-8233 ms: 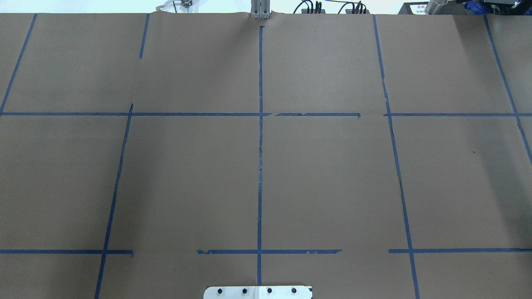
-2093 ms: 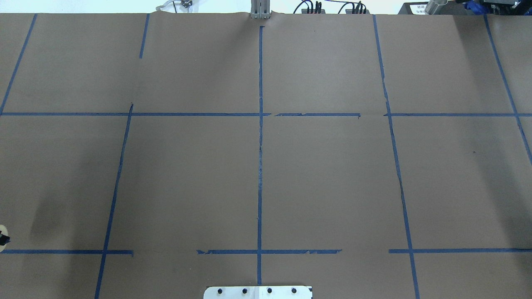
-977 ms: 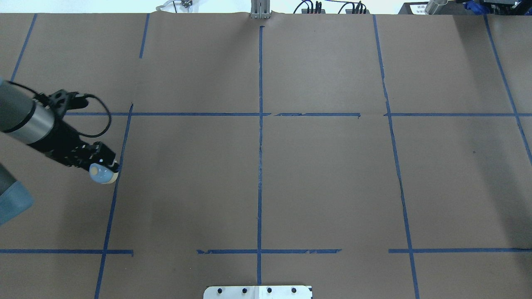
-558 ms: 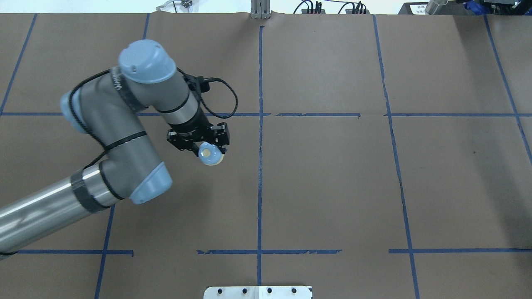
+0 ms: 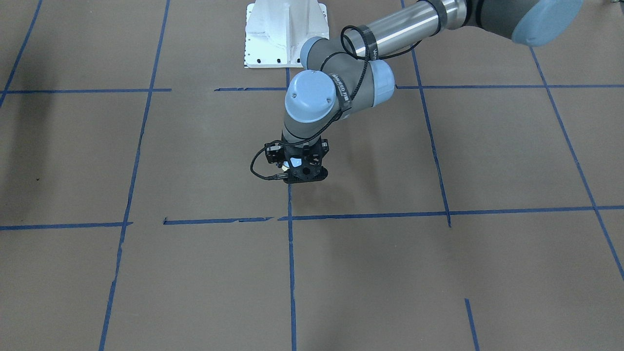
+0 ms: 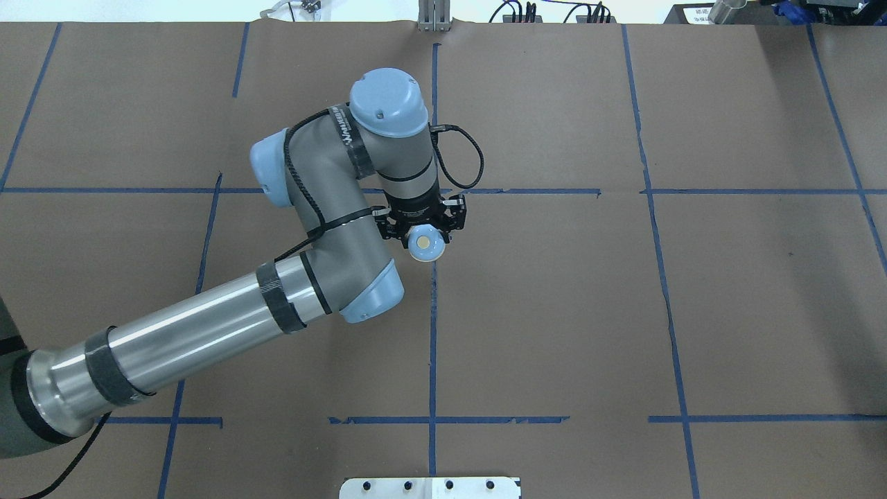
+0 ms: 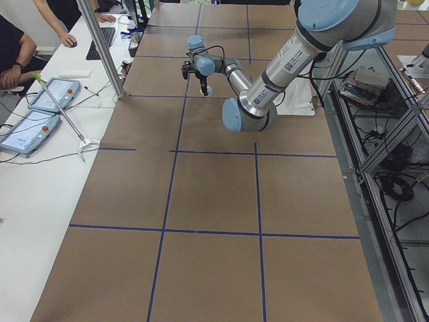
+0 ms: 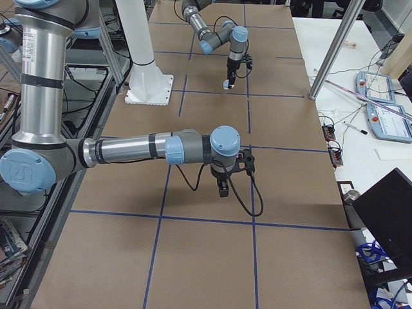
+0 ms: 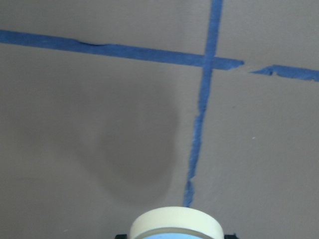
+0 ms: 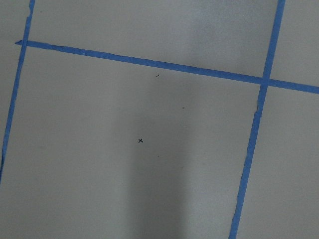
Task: Place and press bell with both arms
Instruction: 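Lower the bell onto the grid center, release, and withdraw the left gripper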
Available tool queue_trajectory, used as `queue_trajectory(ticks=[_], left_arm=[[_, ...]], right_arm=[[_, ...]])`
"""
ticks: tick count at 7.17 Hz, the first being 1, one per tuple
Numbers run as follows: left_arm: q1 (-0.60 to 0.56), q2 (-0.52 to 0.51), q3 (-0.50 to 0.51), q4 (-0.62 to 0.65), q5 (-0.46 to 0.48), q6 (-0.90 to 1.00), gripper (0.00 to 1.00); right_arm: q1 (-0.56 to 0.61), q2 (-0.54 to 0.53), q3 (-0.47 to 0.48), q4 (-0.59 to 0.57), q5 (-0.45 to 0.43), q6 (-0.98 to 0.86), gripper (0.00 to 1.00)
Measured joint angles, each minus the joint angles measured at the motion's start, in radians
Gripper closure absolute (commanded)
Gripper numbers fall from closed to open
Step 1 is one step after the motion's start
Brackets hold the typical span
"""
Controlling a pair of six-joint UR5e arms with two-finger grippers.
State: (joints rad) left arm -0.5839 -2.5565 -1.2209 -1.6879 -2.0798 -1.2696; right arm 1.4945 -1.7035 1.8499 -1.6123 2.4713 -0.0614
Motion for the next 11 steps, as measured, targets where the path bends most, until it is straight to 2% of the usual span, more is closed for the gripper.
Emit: queue_trajectory(ticks=[1,3,5,6,7,9,11], left_arm=[[0.007,-0.020,0.037,-0.003,0.022,-0.003,0.79],[0.012,-0.052,0.101,-0.016,0.061,-0.005,0.56],[0.013,-0.063,0.133,-0.033,0.072,0.000,0.31],[0.013,-0.063,0.140,-0.035,0.076,0.004,0.06],[0.013,-0.063,0.142,-0.036,0.083,0.006,0.00],[0.005,-0.061,0.122,-0.033,0.097,0.007,0.00],[-0.023,-0.042,0.029,-0.027,0.094,0.005,0.00]], right_arm=[[-0.004,0.000,0.000,0.000,0.000,0.000,0.00],[-0.011,0.001,0.000,-0.001,0.000,0.000,0.00],[-0.018,0.002,0.000,-0.001,0.001,0.000,0.00],[-0.021,0.003,0.002,0.000,0.001,0.001,0.00],[-0.025,0.006,0.002,0.000,0.002,0.001,0.00],[-0.040,0.009,0.003,0.000,0.007,0.003,0.00],[-0.051,0.019,0.003,-0.001,0.010,0.004,0.00]])
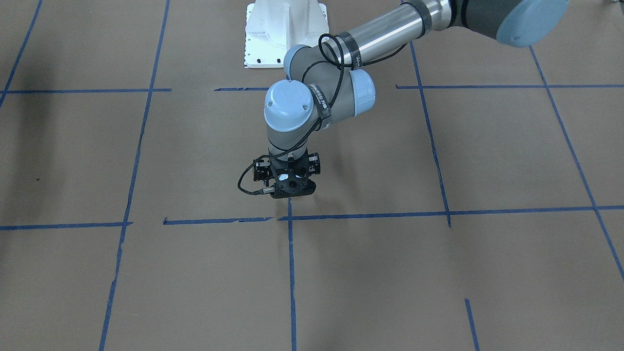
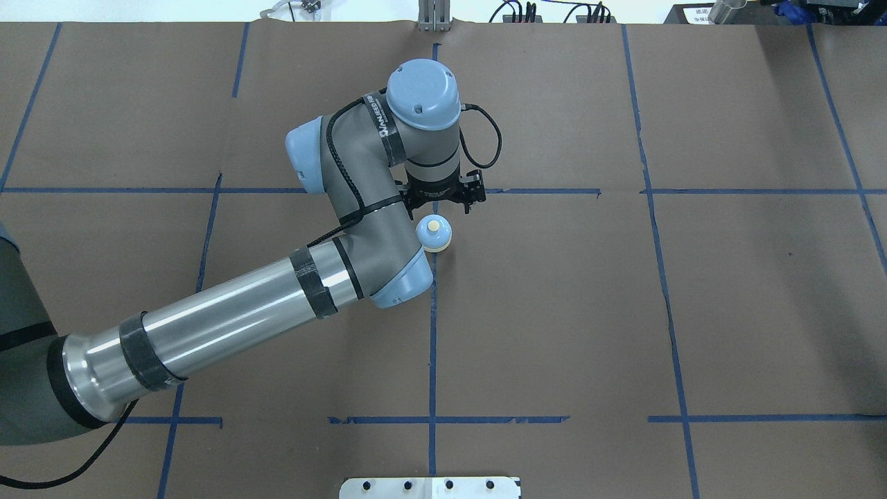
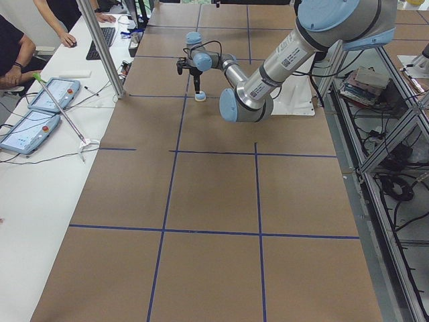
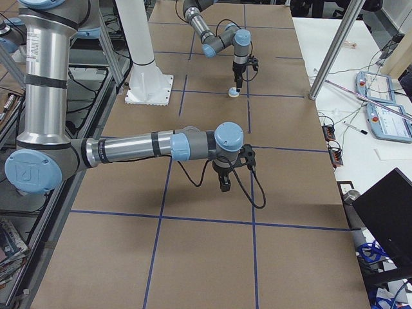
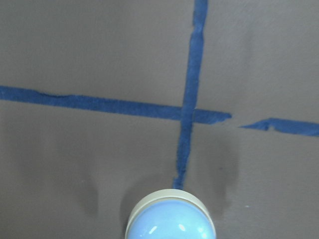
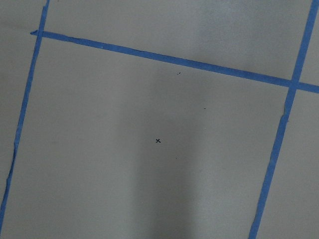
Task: Place and press bell with both arms
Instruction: 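Lower the bell onto the grid center, release, and withdraw the left gripper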
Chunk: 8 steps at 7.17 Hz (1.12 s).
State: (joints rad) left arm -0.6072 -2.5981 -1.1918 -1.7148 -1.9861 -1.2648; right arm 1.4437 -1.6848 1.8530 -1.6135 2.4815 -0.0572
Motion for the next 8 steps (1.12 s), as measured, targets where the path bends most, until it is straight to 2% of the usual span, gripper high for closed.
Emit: queue_trajectory(ticks=[1,3,4,6,7,8], left_arm=[[-0.014,0.035,-0.075,0.003,-0.001,0.000,0.00],[-0.058,0.173,-0.290,0.007,-0.004,0.001,0.00],[-0.082,0.257,-0.394,0.007,-0.010,0.005,0.00],[-0.145,0.417,-0.563,0.007,-0.055,0.080,0.00],[-0.184,0.501,-0.631,0.007,-0.084,0.144,0.00],[-0.217,0.577,-0.687,0.008,-0.105,0.200,0.00]], right_arm=[[-0.005,0.009,0.000,0.000,0.000,0.006,0.00],[-0.043,0.051,0.001,0.028,0.001,0.102,0.00],[-0.091,0.072,0.000,0.105,-0.002,0.231,0.00],[-0.223,0.145,-0.001,0.290,-0.040,0.599,0.00],[-0.299,0.210,0.000,0.333,-0.076,0.781,0.00],[-0.382,0.291,0.001,0.348,-0.127,0.953,0.10]])
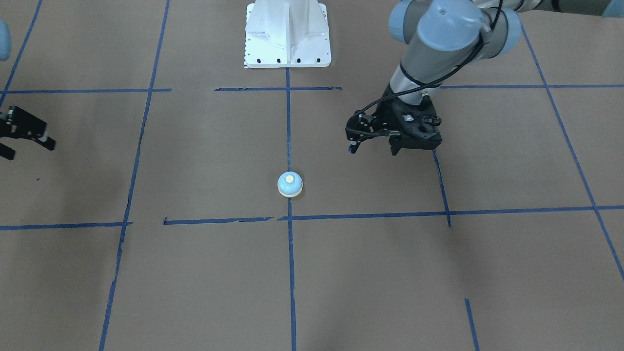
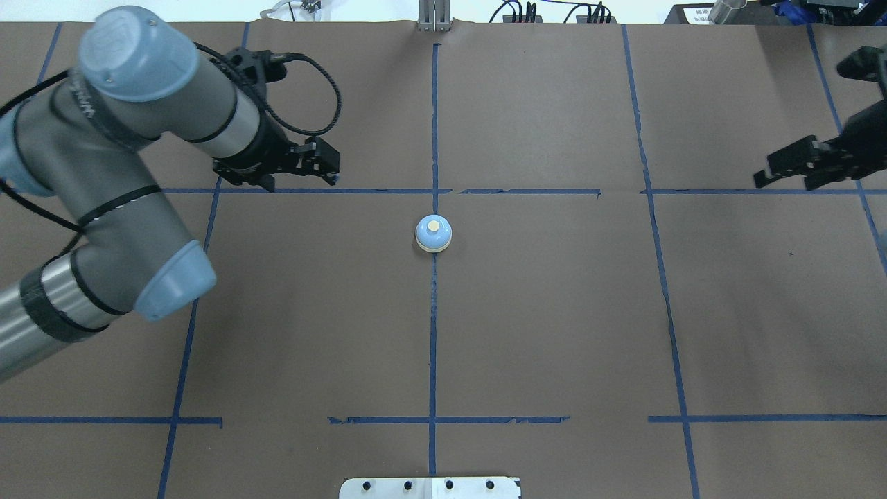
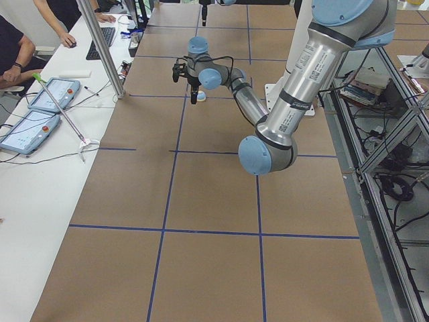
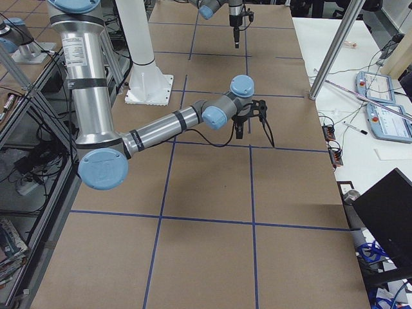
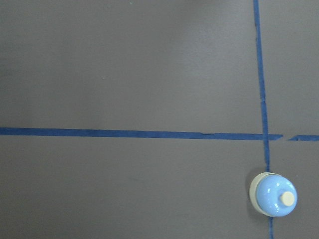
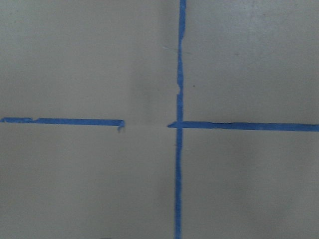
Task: Place and press bell with both arms
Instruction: 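Lower the bell onto the grid center, release, and withdraw the left gripper, then move the right gripper over the bell's cream button, then press down on the bell button with the closed right gripper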
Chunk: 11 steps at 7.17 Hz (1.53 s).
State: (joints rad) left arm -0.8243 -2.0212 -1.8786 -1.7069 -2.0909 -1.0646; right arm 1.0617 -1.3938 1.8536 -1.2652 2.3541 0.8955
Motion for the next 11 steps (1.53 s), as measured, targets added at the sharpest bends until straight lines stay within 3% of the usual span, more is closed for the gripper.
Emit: queue_trajectory(ticks=[3,4,6,8,11], left_arm=[[-0.054,0.193,-0.122,-0.001,-0.017,0.123,0.00],[-0.063,0.229,-0.140,-0.001,-0.018,0.143,0.00],[-0.070,0.277,-0.169,-0.002,-0.018,0.160,0.00],[-0.071,0.287,-0.177,-0.002,-0.017,0.162,0.00],[-0.071,0.290,-0.184,-0.002,-0.014,0.161,0.00]], right_arm=[[-0.308,0.246,-0.024,-0.004,-0.271,0.478,0.80],[-0.384,0.326,-0.070,-0.008,-0.349,0.582,0.98],[-0.464,0.481,-0.208,-0.016,-0.403,0.689,1.00],[-0.504,0.570,-0.308,-0.042,-0.425,0.736,1.00],[-0.518,0.631,-0.410,-0.063,-0.474,0.748,1.00]])
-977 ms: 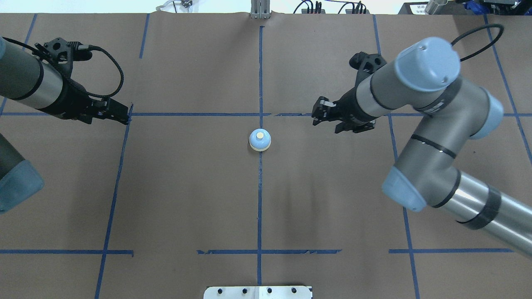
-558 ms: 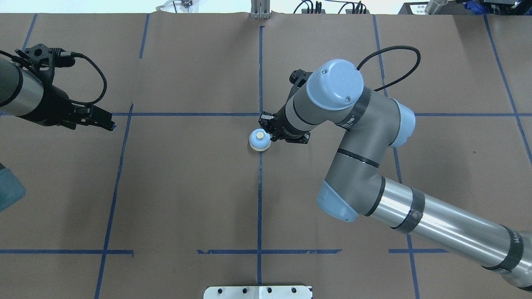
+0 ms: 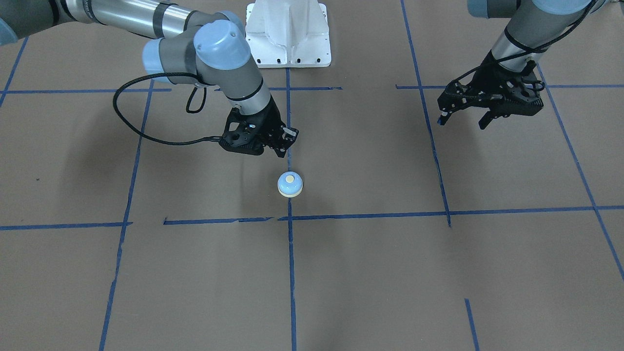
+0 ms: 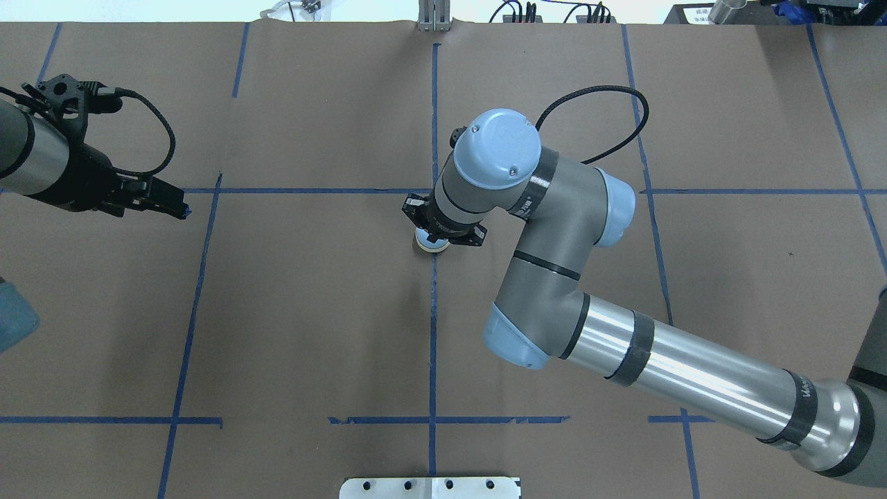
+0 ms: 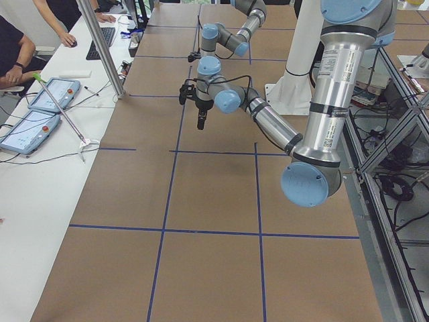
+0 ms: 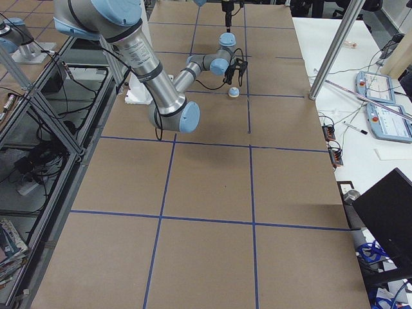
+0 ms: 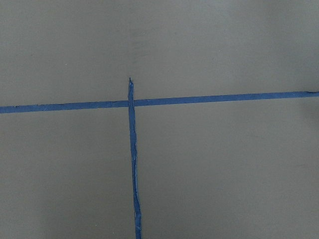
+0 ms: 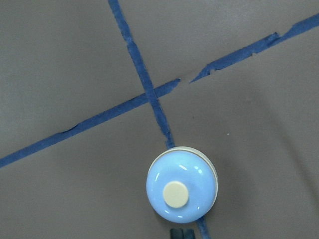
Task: Place and press bell with both arms
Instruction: 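Press down on the bell button with the closed right gripper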
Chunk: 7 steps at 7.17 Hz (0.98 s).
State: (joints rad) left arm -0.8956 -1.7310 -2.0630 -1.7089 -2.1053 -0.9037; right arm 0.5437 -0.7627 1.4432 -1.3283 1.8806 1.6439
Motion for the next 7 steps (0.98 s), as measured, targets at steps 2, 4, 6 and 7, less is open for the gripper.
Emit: queue_trajectory(ticks=[2,4,6,7], left_arm=[[0.001,0.000,-0.006,0.000,0.001,-0.007,0.00],[0.001,-0.001,-0.007,0.000,0.002,-0.010,0.00],[0.001,-0.001,-0.010,0.000,0.002,-0.011,0.00],[0.001,-0.001,-0.012,0.000,0.002,-0.012,0.00]], right_arm=[[-0.001,0.008,-0.019,-0.001,-0.033,0.001,1.00],[-0.001,0.045,-0.076,0.004,-0.049,0.011,1.00],[-0.001,0.058,-0.101,0.006,-0.052,0.016,1.00],[-0.002,0.057,-0.108,0.006,-0.052,0.017,1.00]])
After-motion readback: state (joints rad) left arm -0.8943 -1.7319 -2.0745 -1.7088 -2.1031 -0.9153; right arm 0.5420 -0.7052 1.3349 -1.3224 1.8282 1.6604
